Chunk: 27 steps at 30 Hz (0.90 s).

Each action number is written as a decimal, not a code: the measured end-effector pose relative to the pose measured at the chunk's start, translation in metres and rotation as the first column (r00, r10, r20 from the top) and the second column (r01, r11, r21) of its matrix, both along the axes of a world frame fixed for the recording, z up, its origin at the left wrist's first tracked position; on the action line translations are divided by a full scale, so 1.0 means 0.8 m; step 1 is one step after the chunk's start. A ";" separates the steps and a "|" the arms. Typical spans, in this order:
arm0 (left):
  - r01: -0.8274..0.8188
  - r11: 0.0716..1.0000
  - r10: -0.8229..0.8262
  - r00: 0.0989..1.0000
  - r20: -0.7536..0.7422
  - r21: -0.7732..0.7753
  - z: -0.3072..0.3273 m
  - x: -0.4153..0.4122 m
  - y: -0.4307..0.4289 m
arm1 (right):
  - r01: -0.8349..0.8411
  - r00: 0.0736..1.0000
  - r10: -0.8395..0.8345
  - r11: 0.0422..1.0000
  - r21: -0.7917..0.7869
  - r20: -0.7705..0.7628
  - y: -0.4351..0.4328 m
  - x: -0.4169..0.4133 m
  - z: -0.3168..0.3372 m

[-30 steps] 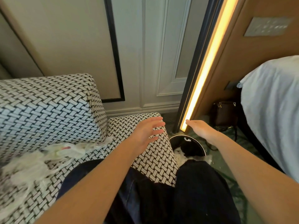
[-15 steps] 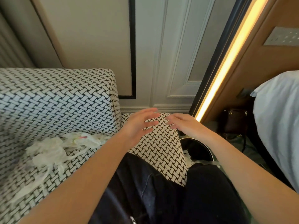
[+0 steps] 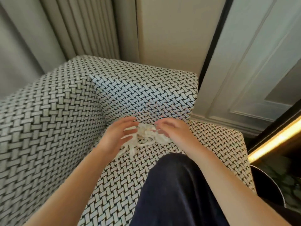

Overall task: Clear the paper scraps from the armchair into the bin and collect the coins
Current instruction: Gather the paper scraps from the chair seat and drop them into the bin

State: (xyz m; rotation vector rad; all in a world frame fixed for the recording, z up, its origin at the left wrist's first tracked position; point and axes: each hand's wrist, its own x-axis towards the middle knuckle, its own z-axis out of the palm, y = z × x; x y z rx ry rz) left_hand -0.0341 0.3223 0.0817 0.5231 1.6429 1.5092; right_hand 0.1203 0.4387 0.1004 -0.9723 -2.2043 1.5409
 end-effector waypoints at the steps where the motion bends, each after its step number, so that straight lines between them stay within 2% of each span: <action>1: -0.034 0.999 0.034 0.999 -0.012 -0.023 -0.007 -0.010 -0.013 | -0.012 1.000 0.012 1.000 -0.016 0.003 -0.007 -0.016 -0.006; 3: -0.106 0.993 0.105 0.994 -0.014 -0.059 -0.019 -0.025 -0.035 | -0.027 1.000 0.027 0.999 -0.033 0.000 -0.021 -0.044 -0.021; 6: -0.202 0.974 0.206 0.978 0.037 -0.100 -0.035 -0.035 -0.060 | -0.043 0.999 0.042 0.999 0.022 0.013 -0.033 -0.077 -0.054; 8: -0.238 0.964 0.248 0.966 0.075 -0.118 -0.044 -0.035 -0.072 | -0.076 0.995 0.068 0.991 0.109 0.073 -0.039 -0.090 -0.074; 10: -0.284 0.947 0.298 0.951 0.082 -0.151 -0.056 -0.033 -0.082 | -0.179 0.976 0.143 0.957 0.229 0.165 -0.041 -0.101 -0.089; 12: -0.319 0.929 0.335 0.940 0.063 -0.188 -0.066 -0.028 -0.088 | -0.354 0.909 0.251 0.886 0.298 0.333 -0.045 -0.103 -0.099; 15: -0.373 0.901 0.401 0.911 0.094 -0.222 -0.080 -0.019 -0.095 | -0.579 0.720 0.365 0.785 0.220 0.590 -0.055 -0.106 -0.110; 17: -0.389 0.891 0.419 0.904 0.090 -0.235 -0.085 -0.016 -0.098 | -0.649 0.637 0.383 0.734 0.198 0.669 -0.060 -0.110 -0.117; 20: -0.397 0.885 0.425 0.902 0.074 -0.244 -0.087 -0.015 -0.103 | -0.705 0.577 0.374 0.678 0.211 0.726 -0.060 -0.112 -0.127; 23: -0.407 0.880 0.432 0.900 0.058 -0.245 -0.087 -0.019 -0.108 | -0.686 0.612 0.350 0.681 0.255 0.709 -0.059 -0.113 -0.132; 25: -0.422 0.875 0.445 0.894 0.050 -0.239 -0.086 -0.022 -0.110 | -0.617 0.700 0.344 0.732 0.288 0.626 -0.058 -0.114 -0.129; 27: -0.444 0.867 0.469 0.881 0.066 -0.227 -0.084 -0.025 -0.110 | -0.505 0.802 0.334 0.822 0.263 0.496 -0.058 -0.114 -0.119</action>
